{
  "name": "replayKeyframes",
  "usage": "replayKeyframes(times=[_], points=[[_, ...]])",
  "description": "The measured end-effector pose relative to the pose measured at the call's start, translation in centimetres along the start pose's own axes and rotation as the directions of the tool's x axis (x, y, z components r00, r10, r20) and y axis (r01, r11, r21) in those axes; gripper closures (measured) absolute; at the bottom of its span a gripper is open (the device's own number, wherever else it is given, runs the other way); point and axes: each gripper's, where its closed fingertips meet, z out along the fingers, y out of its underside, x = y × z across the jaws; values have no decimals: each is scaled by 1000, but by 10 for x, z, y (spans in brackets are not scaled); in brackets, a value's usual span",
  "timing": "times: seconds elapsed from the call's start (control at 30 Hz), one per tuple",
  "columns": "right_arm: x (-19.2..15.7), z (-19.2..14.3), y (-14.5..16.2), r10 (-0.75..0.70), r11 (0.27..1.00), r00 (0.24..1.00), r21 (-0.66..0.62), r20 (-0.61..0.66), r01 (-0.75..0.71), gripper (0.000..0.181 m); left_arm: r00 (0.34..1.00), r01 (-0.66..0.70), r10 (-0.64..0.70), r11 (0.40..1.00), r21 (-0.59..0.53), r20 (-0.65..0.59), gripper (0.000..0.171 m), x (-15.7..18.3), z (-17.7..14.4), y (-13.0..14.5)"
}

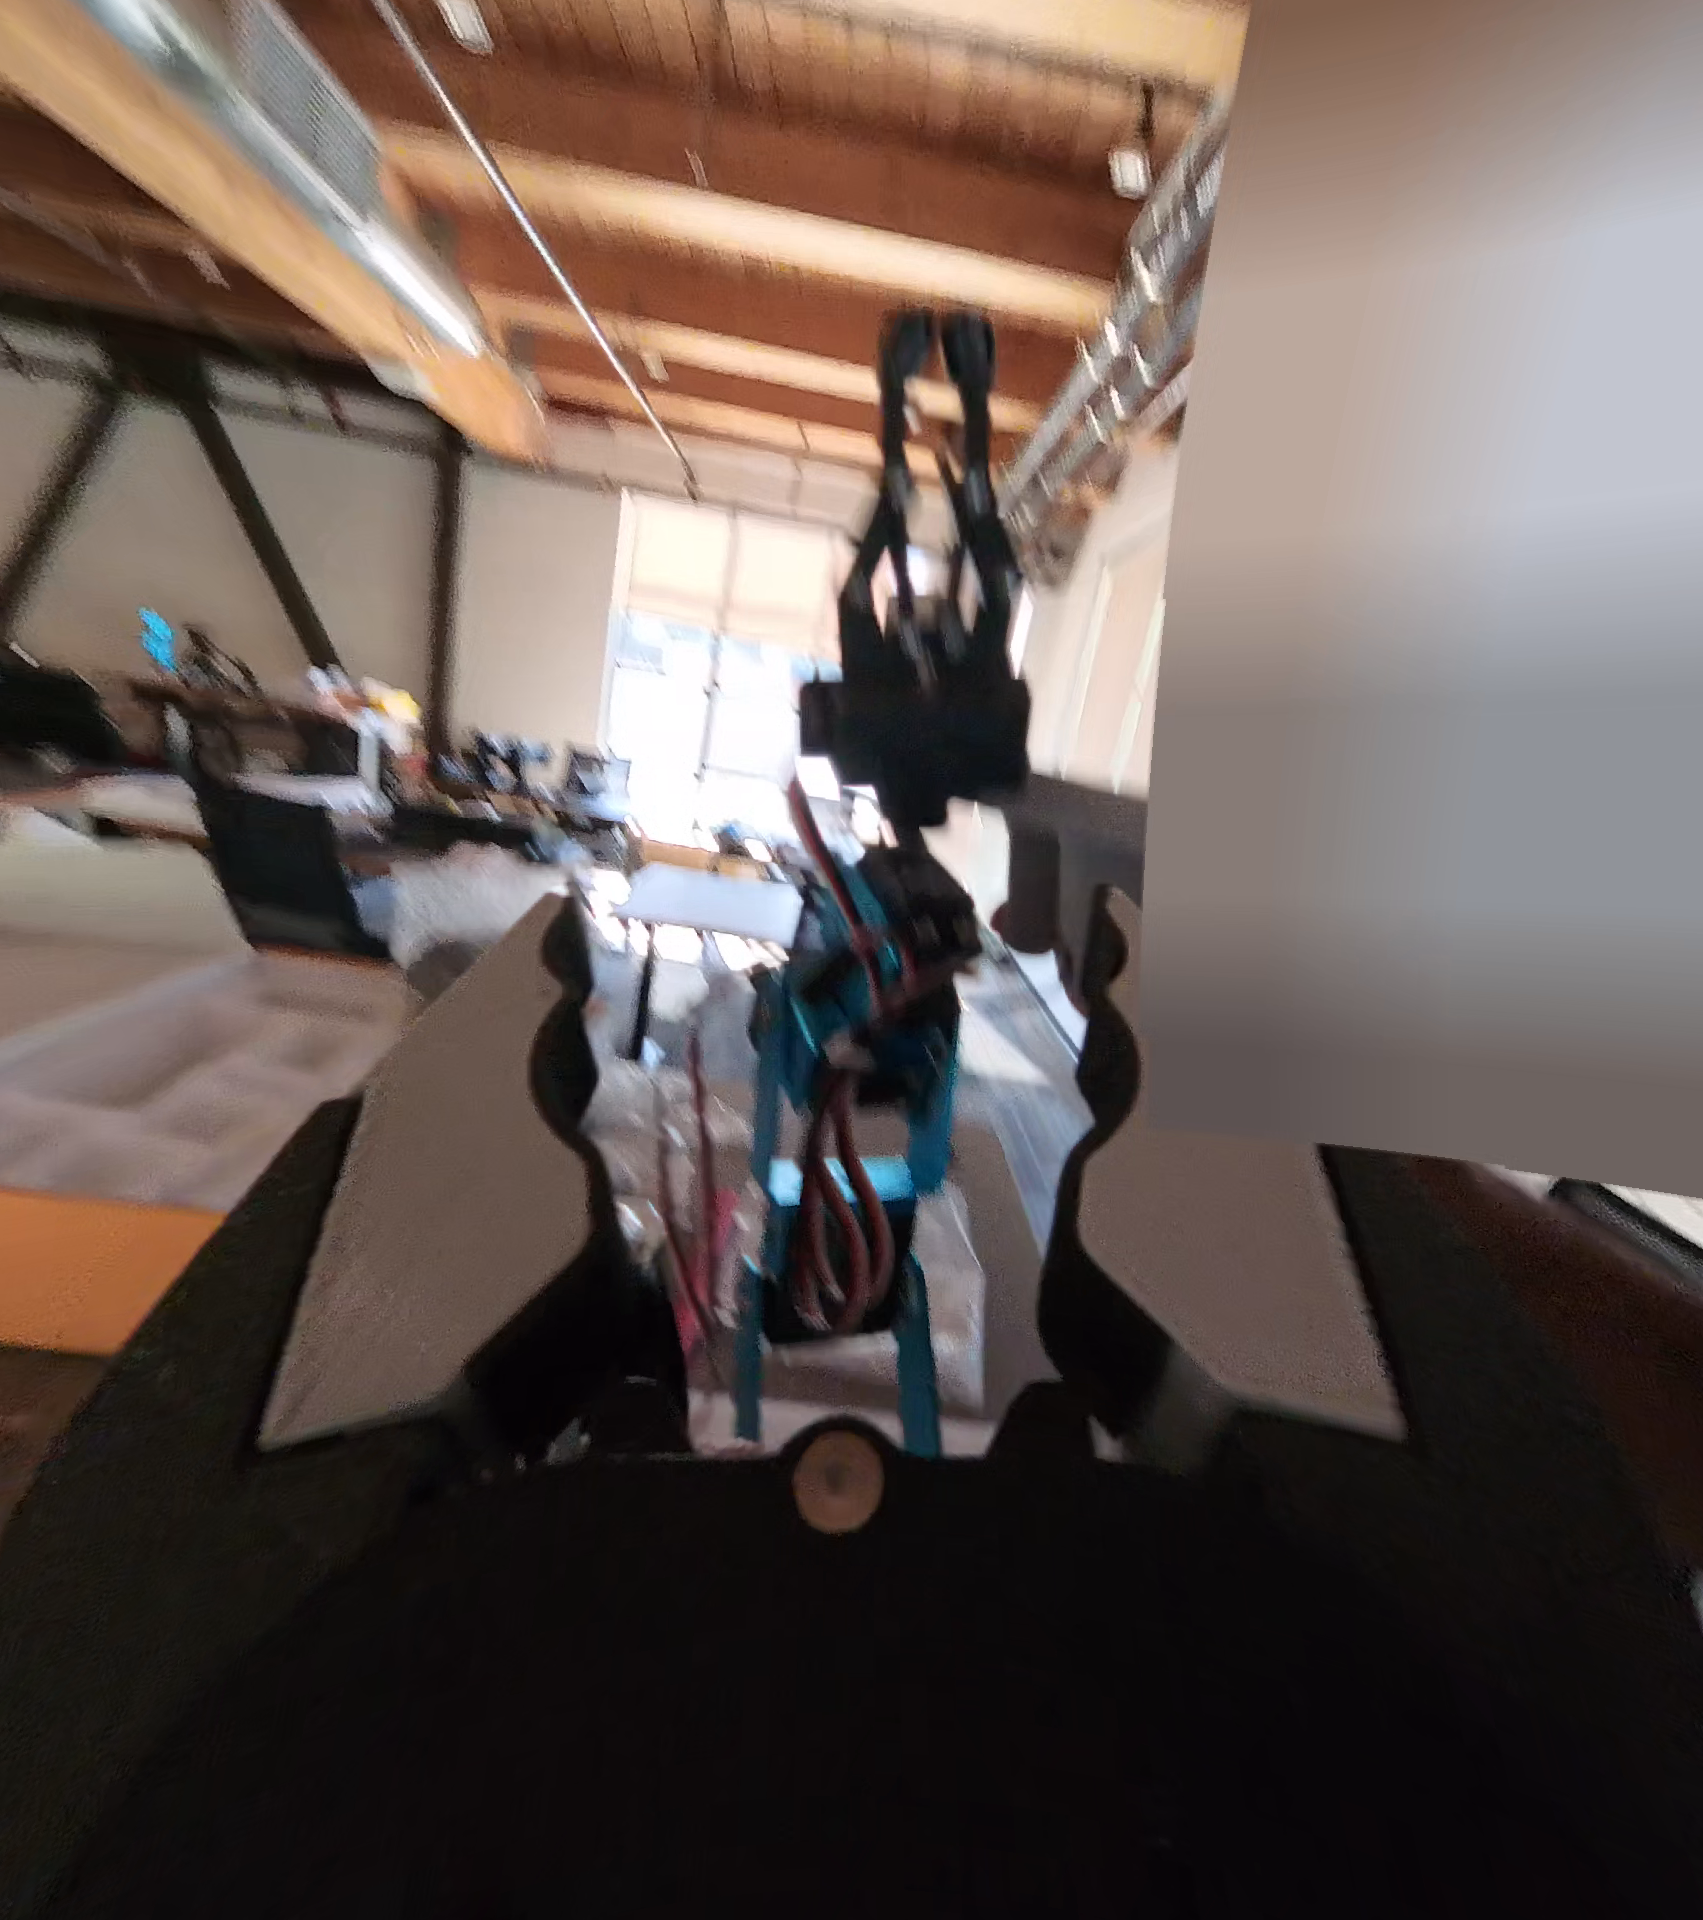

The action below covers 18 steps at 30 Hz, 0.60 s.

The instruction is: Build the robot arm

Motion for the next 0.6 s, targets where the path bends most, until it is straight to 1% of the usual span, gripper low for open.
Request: replayKeyframes(times=[0.03, 0.07, 0.13, 0.2, 0.23, 0.27, 0.3, 0.37, 0.47, 0.53, 0.6], points=[[-1, 0, 0, 13, 1000, 1000, -3, 6, -13, 169, 1000, 9, -10, 998, -59, -27, 74, 7, 5, 21], [-3, 1, 0, 24, 1000, 1000, -6, 9, -24, 168, 999, -3, -1, 996, -89, -39, 75, 14, 11, 38], [-6, 2, 0, 29, 999, 1000, -23, 10, -29, 168, 999, -46, 44, 995, -88, -25, 82, 22, 25, 53], [-11, 3, 0, 17, 999, 1000, -36, 10, -17, 169, 996, -89, 91, 995, -49, 27, 98, 19, 37, 54], [-13, 3, 0, 28, 999, 999, -41, 16, -28, 169, 992, -106, 108, 994, -22, 62, 110, 15, 41, 50], [-14, 4, -1, 52, 998, 998, -41, 20, -51, 168, 990, -121, 121, 993, 1, 68, 121, 15, 44, 47], [-15, 4, 0, 74, 996, 997, -41, 23, -73, 168, 989, -137, 136, 991, 11, 54, 138, 17, 46, 46], [-13, 3, 0, 116, 993, 993, -40, 17, -116, 168, 983, -167, 167, 986, -11, 69, 143, 17, 47, 48], [-12, 0, -3, 214, 977, 976, -26, 47, -213, 167, 968, -219, 227, 972, -82, 105, 146, 19, 45, 45], [-11, -1, -5, 315, 949, 945, -13, 83, -315, 167, 967, -221, 232, 970, -101, 106, 147, 22, 44, 41], [-9, -3, -7, 428, 903, 896, -8, 120, -430, 167, 968, -218, 228, 970, -105, 104, 147, 25, 43, 38]])
